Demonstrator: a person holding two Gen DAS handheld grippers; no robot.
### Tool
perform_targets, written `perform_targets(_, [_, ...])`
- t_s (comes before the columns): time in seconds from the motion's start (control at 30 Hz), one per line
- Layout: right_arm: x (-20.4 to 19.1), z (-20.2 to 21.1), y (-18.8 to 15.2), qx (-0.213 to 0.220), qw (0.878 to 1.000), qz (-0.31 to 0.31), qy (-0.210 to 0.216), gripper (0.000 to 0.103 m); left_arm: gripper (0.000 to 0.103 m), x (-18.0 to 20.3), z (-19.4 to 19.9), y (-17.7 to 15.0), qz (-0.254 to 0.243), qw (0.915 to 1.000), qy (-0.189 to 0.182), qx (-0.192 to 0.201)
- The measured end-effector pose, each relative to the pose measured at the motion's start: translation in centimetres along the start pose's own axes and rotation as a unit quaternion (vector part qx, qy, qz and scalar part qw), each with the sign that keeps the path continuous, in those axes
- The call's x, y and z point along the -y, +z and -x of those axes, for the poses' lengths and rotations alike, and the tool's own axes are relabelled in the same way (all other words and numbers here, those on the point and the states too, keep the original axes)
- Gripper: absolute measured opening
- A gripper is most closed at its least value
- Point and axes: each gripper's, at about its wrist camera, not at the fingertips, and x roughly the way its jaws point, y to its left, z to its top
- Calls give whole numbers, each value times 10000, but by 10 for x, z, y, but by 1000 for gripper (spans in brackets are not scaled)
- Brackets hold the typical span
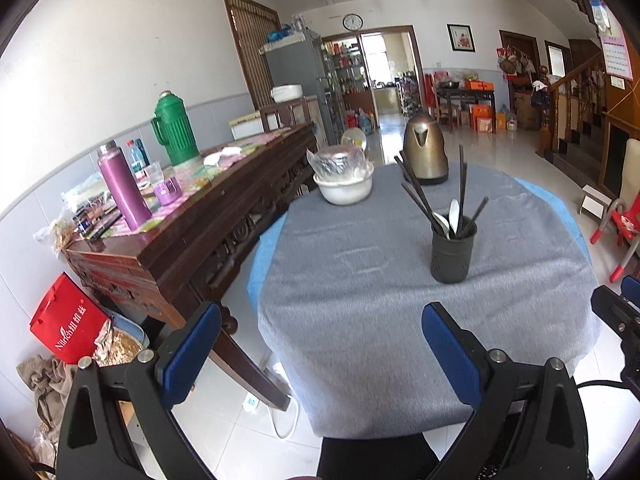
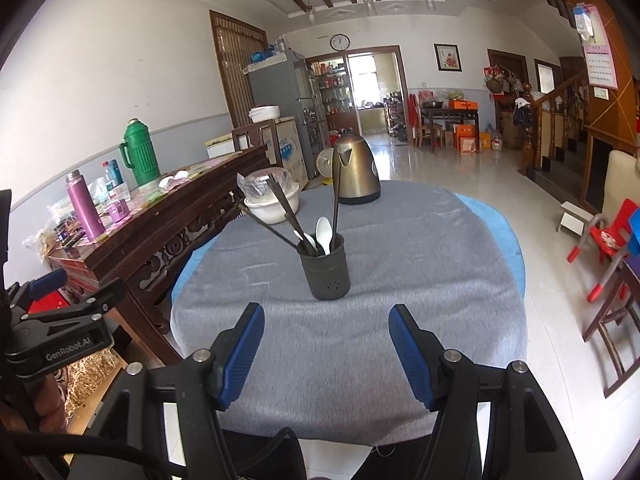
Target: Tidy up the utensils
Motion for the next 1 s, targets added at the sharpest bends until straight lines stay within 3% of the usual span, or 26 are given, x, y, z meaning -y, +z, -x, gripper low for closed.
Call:
perform_targets(0.37, [-2,-5,-7,-85,9999,36,-101,68,100,15,-8,-12,-104,9993,-194,-315])
perform_targets(1.0, [-1,-7,-8,-47,9999,60,-141,68,100,10,-10,-14,40,9991,-218,-350])
